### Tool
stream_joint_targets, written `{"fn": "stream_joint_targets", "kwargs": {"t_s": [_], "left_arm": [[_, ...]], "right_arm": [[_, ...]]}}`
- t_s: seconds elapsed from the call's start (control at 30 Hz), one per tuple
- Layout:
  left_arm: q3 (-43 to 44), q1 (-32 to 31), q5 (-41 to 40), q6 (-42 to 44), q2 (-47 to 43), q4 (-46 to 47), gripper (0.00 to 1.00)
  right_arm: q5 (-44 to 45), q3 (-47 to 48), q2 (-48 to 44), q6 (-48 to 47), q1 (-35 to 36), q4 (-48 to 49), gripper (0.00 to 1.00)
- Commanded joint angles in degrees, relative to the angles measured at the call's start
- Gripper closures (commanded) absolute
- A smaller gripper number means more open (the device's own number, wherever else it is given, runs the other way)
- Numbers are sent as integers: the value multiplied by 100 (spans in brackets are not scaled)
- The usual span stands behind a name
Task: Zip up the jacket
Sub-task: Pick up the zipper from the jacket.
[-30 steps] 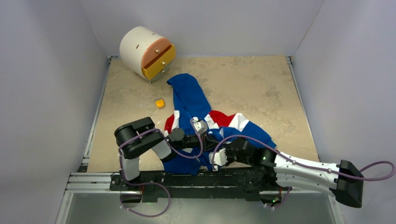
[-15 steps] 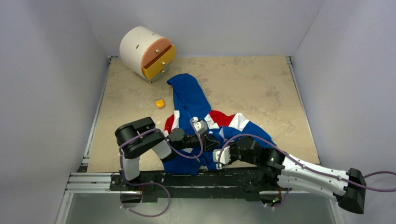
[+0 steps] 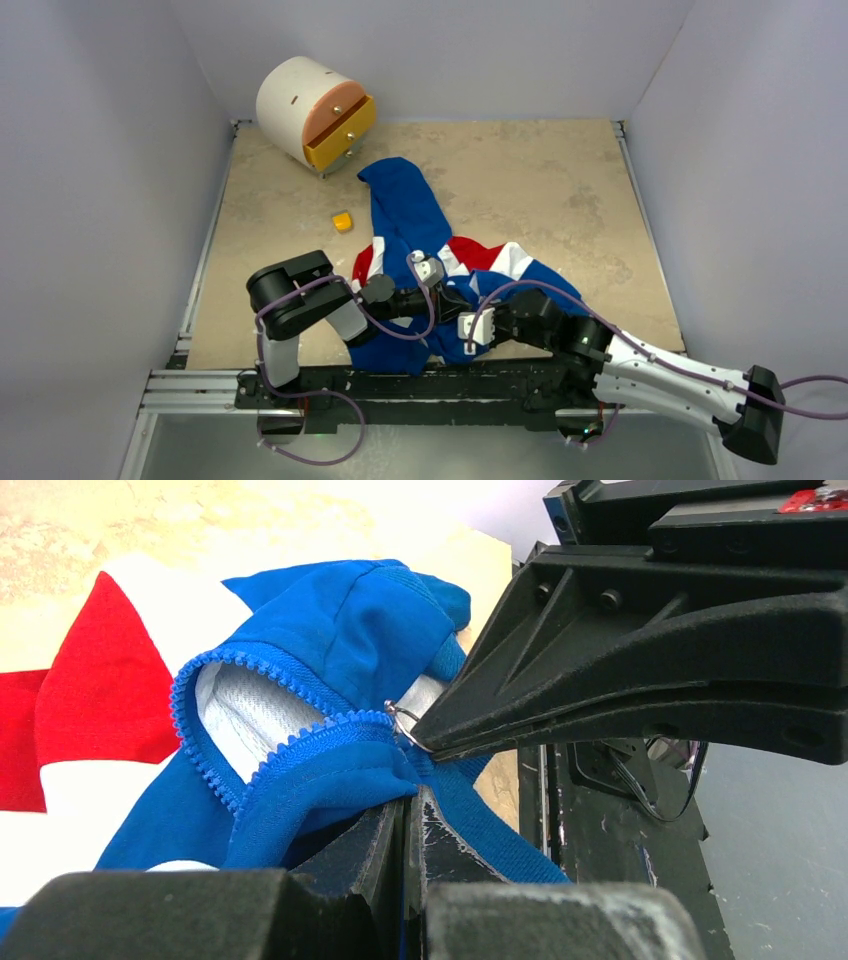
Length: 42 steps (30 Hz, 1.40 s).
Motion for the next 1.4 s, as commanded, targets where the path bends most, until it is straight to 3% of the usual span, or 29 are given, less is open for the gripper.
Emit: {"fn": "stream_joint_targets", "kwargs": {"t_s": [0.0,0.3,0.7,0.97,1.03,1.2,1.37], "left_arm": [[80,-33,149,-117,60,139,100],[62,-33,142,-119,61,139,100],[34,-33,131,-152,90,239,100],[4,-33,118,-152,62,246,100],[4,-32,113,-152,52,244,100],[-3,-33,113,-151,62,236,100],[12,-35,113,-161,74,235,100]], "right_arm": [[-22,260,159,261,-152,357,100],[49,41,627,663,-175,1109,100],[115,57,817,912,-184,1122,84],[59,52,926,877,-181,1164,80],[50,47,948,886,-185,1202,81],[345,29,897,854,-180,1254,100],[642,8,656,825,-184,1409,100]]}}
